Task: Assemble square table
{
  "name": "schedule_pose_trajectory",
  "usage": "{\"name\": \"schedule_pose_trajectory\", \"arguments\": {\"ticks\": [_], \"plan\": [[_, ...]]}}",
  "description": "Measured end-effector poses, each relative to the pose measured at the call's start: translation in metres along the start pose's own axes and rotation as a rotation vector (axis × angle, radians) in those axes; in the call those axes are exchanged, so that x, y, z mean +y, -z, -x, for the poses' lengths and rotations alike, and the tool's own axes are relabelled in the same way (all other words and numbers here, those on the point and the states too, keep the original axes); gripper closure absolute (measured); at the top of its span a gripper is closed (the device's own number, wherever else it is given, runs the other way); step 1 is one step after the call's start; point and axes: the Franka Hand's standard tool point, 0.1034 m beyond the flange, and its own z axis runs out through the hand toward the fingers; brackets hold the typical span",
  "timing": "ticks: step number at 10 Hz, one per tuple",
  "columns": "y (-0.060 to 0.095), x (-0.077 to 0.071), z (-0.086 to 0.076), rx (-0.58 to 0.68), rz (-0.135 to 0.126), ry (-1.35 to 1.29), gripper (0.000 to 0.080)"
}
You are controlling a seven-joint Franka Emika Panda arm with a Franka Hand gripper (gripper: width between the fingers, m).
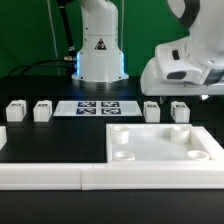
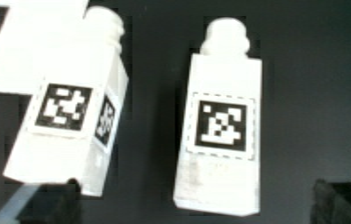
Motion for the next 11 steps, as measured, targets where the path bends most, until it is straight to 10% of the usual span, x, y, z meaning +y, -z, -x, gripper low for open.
{"name": "schedule_pose_trajectory", "arguments": {"ticks": [11], "plan": [[-0.039, -0.023, -0.001, -0.153, 0.011, -0.077, 0.0151]]}}
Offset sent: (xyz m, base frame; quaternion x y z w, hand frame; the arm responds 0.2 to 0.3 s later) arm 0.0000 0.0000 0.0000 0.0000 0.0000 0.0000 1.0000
